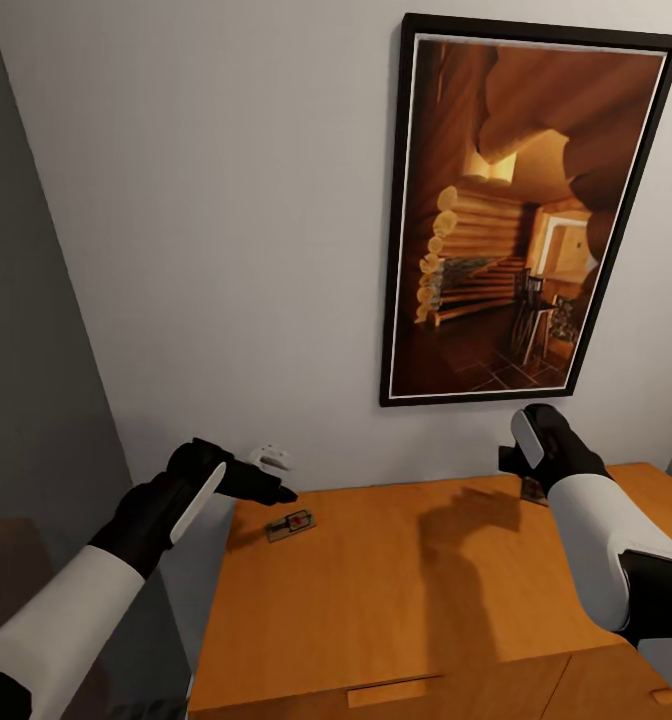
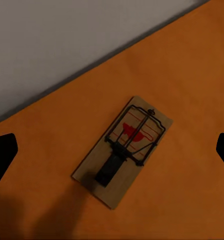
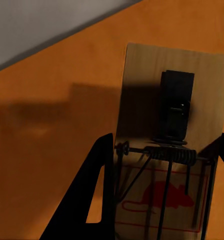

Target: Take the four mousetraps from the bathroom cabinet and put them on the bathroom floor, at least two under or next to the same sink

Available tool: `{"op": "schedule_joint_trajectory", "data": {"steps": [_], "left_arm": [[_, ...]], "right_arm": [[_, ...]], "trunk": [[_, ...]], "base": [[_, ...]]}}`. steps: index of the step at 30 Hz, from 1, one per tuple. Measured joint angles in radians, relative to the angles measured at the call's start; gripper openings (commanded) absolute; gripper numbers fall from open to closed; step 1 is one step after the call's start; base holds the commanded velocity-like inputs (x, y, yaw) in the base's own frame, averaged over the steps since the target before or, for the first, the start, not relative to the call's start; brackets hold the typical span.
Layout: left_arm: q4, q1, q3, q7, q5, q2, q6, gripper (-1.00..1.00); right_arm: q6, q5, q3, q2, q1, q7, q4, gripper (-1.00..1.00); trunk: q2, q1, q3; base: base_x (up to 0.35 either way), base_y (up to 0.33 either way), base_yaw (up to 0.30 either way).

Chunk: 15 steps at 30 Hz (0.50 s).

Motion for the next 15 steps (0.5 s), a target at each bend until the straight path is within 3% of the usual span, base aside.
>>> {"op": "schedule_joint_trajectory", "data": {"steps": [15], "left_arm": [[0.009, 0.000, 0.000, 0.003, -0.002, -0.006, -0.003, 1.00]], "right_arm": [[0.000, 0.003, 0.002, -0.025, 0.000, -0.006, -0.002, -1.00]], "trunk": [[0.000, 0.000, 0.000]], "base": [[0.020, 0.000, 0.000]]}}
